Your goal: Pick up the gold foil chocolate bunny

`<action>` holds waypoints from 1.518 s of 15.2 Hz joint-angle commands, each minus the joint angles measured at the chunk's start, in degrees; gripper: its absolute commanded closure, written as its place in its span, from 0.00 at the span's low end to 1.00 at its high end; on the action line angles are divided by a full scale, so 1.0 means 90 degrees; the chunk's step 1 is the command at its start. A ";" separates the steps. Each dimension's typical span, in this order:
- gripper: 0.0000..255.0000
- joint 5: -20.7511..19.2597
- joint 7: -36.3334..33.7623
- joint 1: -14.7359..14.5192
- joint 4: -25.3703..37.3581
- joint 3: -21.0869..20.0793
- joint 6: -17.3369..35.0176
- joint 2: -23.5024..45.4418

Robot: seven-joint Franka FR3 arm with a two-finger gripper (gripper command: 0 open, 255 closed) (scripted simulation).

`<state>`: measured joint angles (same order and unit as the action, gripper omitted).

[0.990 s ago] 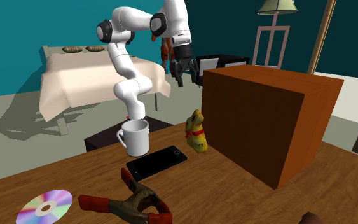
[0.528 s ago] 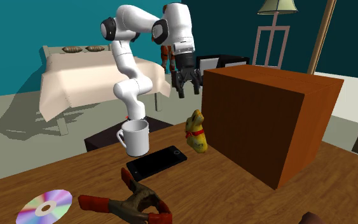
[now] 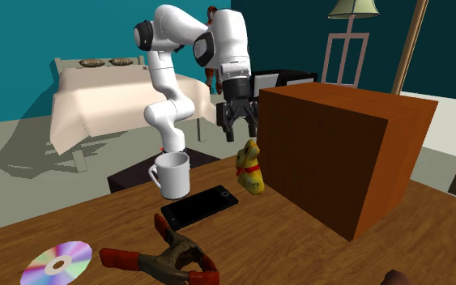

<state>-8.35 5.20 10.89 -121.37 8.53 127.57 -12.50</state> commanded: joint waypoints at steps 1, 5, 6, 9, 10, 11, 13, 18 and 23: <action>0.00 -0.0021 0.0012 0.0021 -0.0074 0.0028 0.0176 0.0083; 0.00 -0.0045 -0.0024 0.0031 -0.0346 0.0039 0.0518 0.0155; 0.00 -0.0054 -0.0038 0.0035 -0.0447 0.0044 0.0654 0.0189; 1.00 -0.0053 -0.0031 0.0036 -0.0445 0.0047 0.0645 0.0182; 1.00 -0.0054 -0.0032 0.0037 -0.0453 0.0047 0.0649 0.0179; 1.00 -0.0054 -0.0030 0.0037 -0.0453 0.0047 0.0647 0.0176; 1.00 -0.0054 -0.0032 0.0037 -0.0452 0.0046 0.0647 0.0178; 1.00 -0.0054 -0.0038 0.0035 -0.0447 0.0044 0.0654 0.0189; 1.00 -0.0024 0.0006 0.0022 -0.0115 0.0029 0.0225 0.0092</action>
<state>-8.62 5.09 11.07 -122.82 8.76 130.30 -11.38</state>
